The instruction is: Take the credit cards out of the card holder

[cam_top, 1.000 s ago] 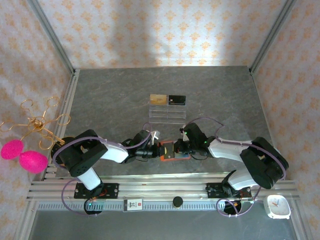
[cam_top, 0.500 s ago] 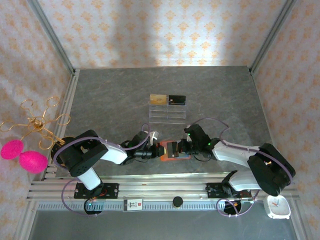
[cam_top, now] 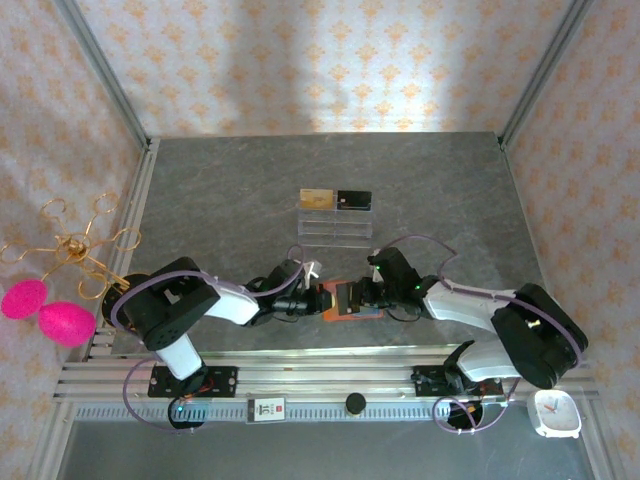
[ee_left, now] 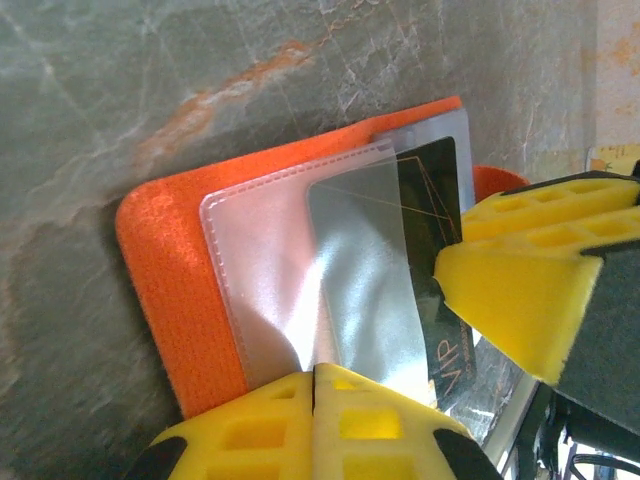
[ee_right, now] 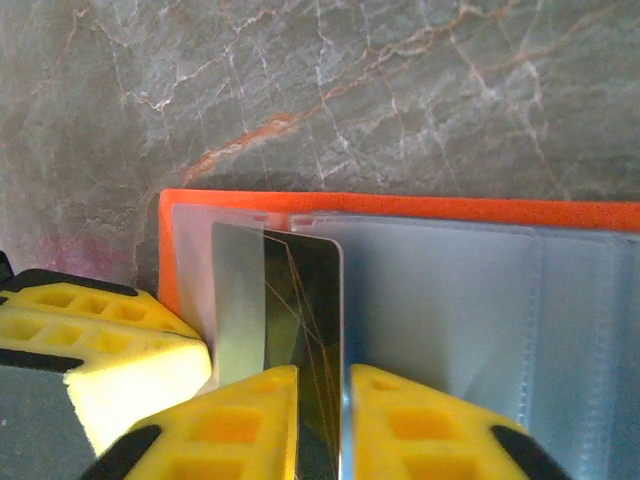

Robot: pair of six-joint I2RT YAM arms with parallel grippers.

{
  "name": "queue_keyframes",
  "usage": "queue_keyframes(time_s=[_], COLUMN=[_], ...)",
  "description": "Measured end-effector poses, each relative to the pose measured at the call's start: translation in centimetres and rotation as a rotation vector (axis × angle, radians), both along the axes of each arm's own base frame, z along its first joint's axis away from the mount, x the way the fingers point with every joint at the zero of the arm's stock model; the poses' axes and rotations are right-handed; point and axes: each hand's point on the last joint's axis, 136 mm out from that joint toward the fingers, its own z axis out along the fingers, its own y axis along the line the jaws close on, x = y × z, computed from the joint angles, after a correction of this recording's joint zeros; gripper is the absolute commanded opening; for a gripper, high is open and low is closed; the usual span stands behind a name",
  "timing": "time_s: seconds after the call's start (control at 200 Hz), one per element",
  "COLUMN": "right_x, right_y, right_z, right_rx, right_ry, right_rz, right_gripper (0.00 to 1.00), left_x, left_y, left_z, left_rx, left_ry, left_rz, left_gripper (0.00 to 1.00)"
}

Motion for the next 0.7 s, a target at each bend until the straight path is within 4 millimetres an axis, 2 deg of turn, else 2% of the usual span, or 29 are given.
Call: queue_keyframes(time_s=[0.145, 0.385, 0.561, 0.696], right_x=[0.3, 1.4, 2.3, 3.1], right_y=[-0.3, -2.7, -4.1, -4.2], right_z=[0.4, 2.3, 4.7, 6.7], right_rx=[-0.008, -0.040, -0.059, -0.058], right_ry=[-0.021, -0.093, -0.183, -0.236], right_rz=[-0.015, -0.083, -0.120, -0.129], right_gripper=[0.00, 0.00, 0.00, 0.00], left_x=[0.0, 0.0, -0.1, -0.3], left_y=[0.0, 0.0, 0.2, 0.9], left_z=[0.0, 0.1, 0.2, 0.4], left_rx=[0.011, 0.013, 0.027, 0.063], left_ry=[-0.008, -0.013, -0.018, -0.015], left_rz=[-0.004, -0.003, -0.003, 0.010], left_gripper=[0.00, 0.00, 0.00, 0.00])
